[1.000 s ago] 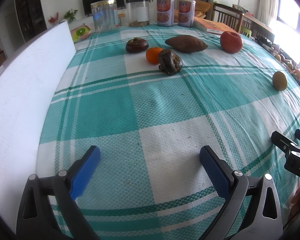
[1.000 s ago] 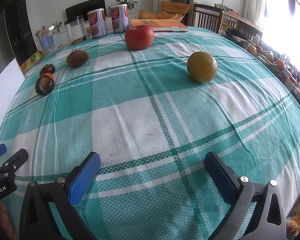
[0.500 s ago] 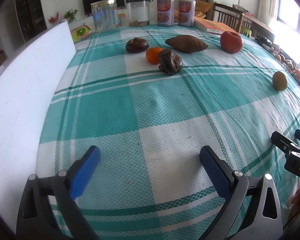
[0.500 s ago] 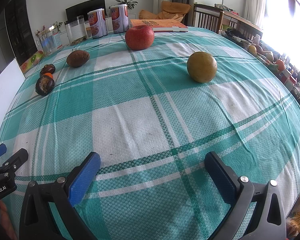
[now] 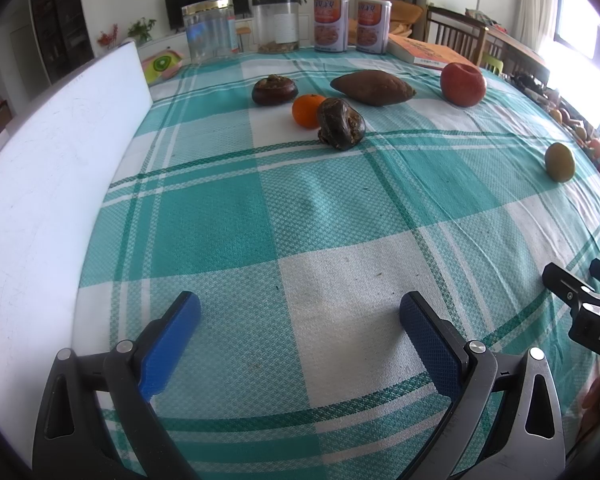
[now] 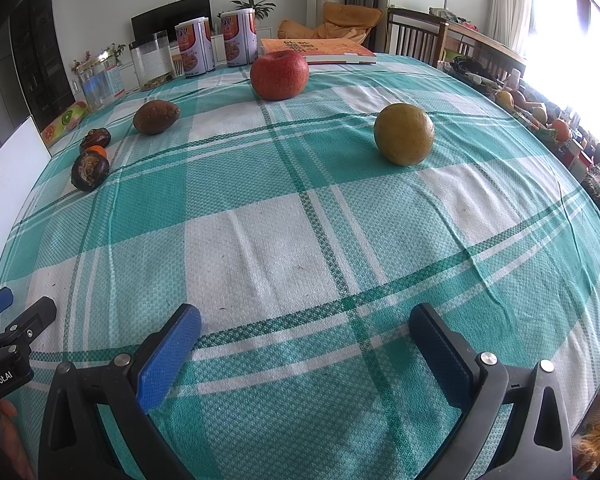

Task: Organize fruits

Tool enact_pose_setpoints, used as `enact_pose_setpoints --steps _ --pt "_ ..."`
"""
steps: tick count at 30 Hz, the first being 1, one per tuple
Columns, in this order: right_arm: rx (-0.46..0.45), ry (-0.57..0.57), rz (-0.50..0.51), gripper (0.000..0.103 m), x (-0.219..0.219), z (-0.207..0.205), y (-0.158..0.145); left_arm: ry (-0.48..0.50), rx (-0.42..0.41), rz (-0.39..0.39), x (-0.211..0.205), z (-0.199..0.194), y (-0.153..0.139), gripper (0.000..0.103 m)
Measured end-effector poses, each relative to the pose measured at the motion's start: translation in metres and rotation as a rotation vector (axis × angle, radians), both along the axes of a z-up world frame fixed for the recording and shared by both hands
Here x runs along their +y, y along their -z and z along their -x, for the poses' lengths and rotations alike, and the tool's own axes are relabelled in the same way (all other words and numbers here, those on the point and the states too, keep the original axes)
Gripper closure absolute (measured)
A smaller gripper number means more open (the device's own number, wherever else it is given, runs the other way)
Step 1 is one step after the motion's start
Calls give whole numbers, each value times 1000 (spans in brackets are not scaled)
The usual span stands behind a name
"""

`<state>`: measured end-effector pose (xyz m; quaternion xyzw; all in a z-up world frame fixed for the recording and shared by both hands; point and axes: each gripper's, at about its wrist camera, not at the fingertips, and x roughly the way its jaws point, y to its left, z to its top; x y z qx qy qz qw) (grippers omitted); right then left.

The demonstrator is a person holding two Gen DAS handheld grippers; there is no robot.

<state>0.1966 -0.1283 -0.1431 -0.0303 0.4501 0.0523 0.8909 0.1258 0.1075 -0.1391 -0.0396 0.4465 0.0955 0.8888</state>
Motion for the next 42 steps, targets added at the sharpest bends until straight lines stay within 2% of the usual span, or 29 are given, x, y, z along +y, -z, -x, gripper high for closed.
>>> enact_pose_setpoints --steps 8,10,12,15,20,26,27,28,31,34,35,36,38,40,42 --pt "0 0 -1 0 0 0 0 3 2 14 3 0 0 2" --pt "-1 0 -1 0 0 0 0 16 31 26 5 -4 -1 3" --pt "-1 0 -1 0 0 0 0 24 38 86 9 -8 -6 4" --pt "-1 1 0 0 0 1 0 24 -30 163 15 -12 -19 4" --pt "-1 0 -1 0 0 1 0 40 -34 119 2 -60 -30 4" --pt "-2 1 -1 0 0 1 0 -48 -13 75 8 -115 -23 7" --pt "-2 1 -1 0 0 1 0 -55 -11 74 9 -118 -21 33" --pt "-2 1 -1 0 0 1 0 -42 0 102 11 -121 -17 69" --pt "-2 1 -1 0 0 1 0 -46 -13 128 14 -108 -17 69" --pt "-2 1 -2 0 0 1 0 5 -15 168 12 -77 -24 71" --pt "-2 1 -2 0 0 1 0 26 -10 178 11 -65 -27 74" --pt "-2 1 -3 0 1 0 0 55 -2 194 9 -51 -29 84" --pt "-4 0 -9 0 1 0 0 99 13 213 4 -26 -32 87" --pt "-17 -2 -54 0 -3 2 -3 125 17 215 1 -6 -32 87" --pt "-26 22 -206 0 -24 2 -8 148 18 202 -1 5 -31 87"
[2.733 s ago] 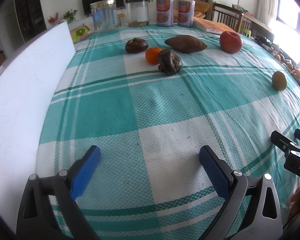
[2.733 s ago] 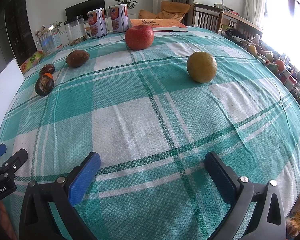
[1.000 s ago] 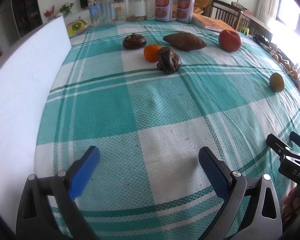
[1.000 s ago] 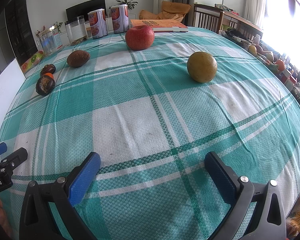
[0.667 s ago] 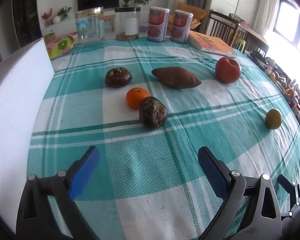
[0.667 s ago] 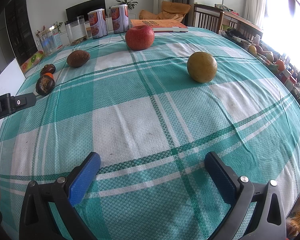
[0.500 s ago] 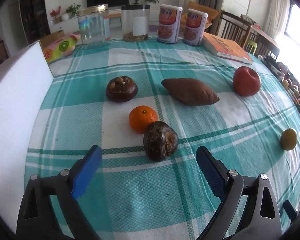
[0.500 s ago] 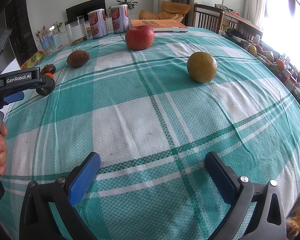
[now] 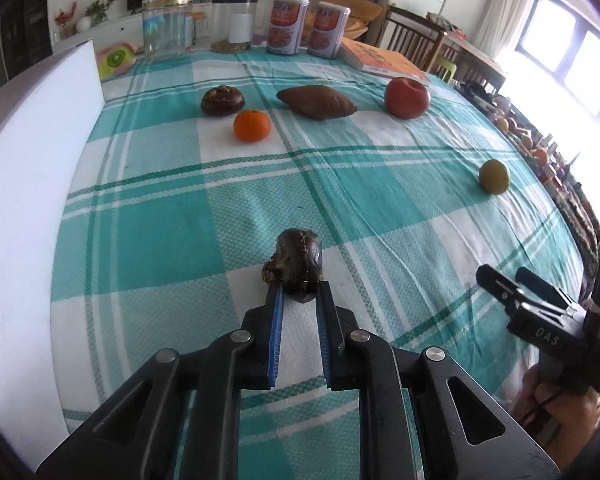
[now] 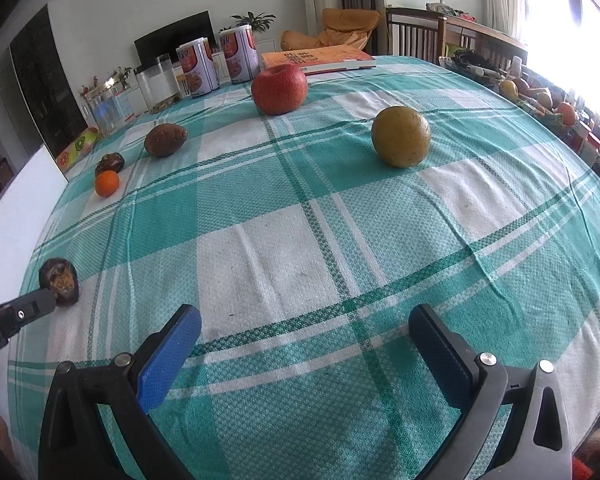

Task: Organize fruits
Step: 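Grasp the second dark brown fruit with the left tool while the right tool approaches the yellow fruit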

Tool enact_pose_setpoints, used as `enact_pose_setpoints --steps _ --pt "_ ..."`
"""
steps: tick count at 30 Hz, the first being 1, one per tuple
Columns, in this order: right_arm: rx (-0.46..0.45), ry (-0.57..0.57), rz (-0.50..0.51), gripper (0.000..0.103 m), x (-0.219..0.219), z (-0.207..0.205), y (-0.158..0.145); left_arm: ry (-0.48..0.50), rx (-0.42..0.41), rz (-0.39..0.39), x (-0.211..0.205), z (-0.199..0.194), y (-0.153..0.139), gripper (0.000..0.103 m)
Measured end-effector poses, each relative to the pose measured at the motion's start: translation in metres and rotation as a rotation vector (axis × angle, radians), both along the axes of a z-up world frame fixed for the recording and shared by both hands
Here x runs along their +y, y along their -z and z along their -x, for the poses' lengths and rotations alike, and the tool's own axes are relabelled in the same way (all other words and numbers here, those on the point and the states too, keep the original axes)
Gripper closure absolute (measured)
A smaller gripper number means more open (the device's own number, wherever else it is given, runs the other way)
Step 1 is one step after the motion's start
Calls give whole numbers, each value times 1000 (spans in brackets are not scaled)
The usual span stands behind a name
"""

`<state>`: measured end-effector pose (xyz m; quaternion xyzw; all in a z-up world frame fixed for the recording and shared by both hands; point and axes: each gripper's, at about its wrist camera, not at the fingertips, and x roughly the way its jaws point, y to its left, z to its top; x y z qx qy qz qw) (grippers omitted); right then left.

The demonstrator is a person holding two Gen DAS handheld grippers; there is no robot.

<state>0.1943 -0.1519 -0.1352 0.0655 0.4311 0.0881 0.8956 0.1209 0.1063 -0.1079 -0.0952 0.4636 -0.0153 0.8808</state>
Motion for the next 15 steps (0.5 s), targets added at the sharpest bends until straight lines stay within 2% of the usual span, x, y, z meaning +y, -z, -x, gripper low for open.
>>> enact_pose_setpoints --steps 2,4,5,7,9,11,14,15 --pt "-3 116 -163 0 -37 -6 -6 16 -10 -18 -1 5 1 87" --pt "6 202 -179 0 -66 -25 -13 30 -13 -25 0 4 4 85" --pt "20 204 -166 0 -74 -40 -16 41 -12 -14 1 3 6 81" --pt "57 151 -115 0 -76 -72 -20 49 -10 -4 3 1 9 47" --pt "76 92 -29 0 -68 -101 -21 40 -35 -17 5 3 8 37" --pt "85 55 22 0 -62 -120 -16 37 -43 -18 6 1 7 37" --pt "122 46 20 6 -57 -138 -3 13 -42 -4 9 -8 9 37" --pt "94 47 26 19 -56 -139 -5 11 -36 2 9 -11 11 39"
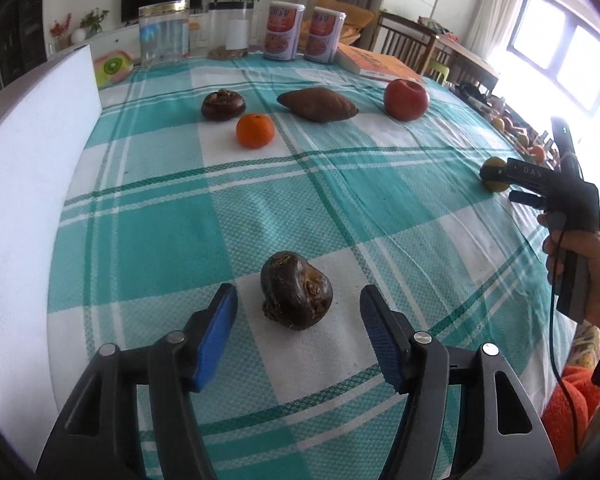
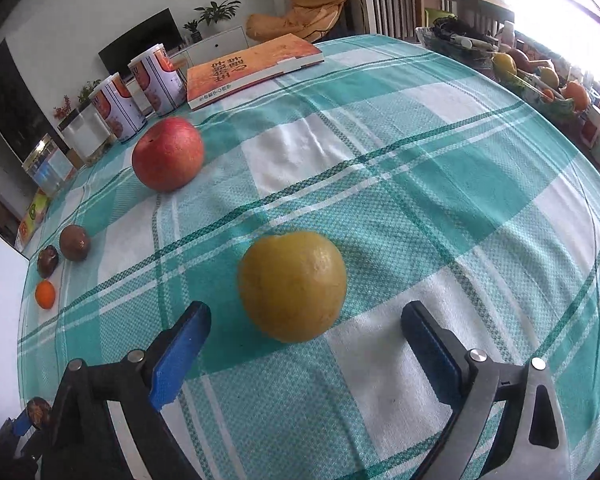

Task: Organize fruits
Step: 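Grasp the second dark brown fruit with the left tool while the right tool approaches the yellow fruit, then carry the brown fruit and yellow pear into the white box and open both tools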

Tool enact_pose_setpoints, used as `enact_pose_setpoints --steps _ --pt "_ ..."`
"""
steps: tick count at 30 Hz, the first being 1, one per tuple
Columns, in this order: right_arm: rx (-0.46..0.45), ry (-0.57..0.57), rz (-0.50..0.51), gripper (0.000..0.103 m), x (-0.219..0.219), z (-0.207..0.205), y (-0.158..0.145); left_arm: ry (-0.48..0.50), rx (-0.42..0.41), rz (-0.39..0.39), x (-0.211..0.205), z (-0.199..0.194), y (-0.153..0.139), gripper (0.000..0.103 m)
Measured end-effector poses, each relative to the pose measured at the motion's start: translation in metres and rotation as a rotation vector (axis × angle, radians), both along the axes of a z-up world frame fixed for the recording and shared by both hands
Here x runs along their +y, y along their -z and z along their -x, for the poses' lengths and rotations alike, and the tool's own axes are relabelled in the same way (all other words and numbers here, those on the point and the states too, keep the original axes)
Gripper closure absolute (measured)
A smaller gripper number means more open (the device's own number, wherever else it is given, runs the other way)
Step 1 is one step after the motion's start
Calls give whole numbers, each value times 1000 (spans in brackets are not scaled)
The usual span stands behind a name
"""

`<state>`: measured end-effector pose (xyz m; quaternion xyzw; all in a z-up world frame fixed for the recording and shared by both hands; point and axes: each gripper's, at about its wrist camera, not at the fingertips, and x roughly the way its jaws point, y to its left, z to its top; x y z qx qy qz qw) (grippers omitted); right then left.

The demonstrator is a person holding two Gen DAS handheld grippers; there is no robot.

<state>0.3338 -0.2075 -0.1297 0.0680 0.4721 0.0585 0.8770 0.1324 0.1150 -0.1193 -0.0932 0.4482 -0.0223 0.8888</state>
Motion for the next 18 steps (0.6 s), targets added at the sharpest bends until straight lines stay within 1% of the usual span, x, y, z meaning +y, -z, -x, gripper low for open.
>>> enact_pose_setpoints --steps 1,2,5,7,10,12,14,16,18 --pt "-5 -13 -13 56 0 -2 -1 -2 6 5 0 -3 2 54" --pt "-3 -17 -18 55 0 -2 -3 -5 12 10 0 -4 4 66" --pt "-44 -23 -29 55 -3 12 -13 -37 -11 37 5 0 4 66" --pt "-51 -46 -77 55 -4 26 -21 -46 -27 80 9 9 -3 66" --pt "-47 -125 -157 55 7 54 -32 -28 -59 143 10 35 -23 66" --pt "-37 -201 -192 55 27 74 -40 -12 -76 190 12 58 -40 66" --pt "-33 -294 -219 55 58 97 -50 -5 -86 243 17 84 -58 66" --pt "-27 -400 -257 55 98 121 -62 -18 -98 293 31 110 -76 66" --pt "-27 -524 -285 55 146 145 -78 -57 -132 312 52 133 -97 66"
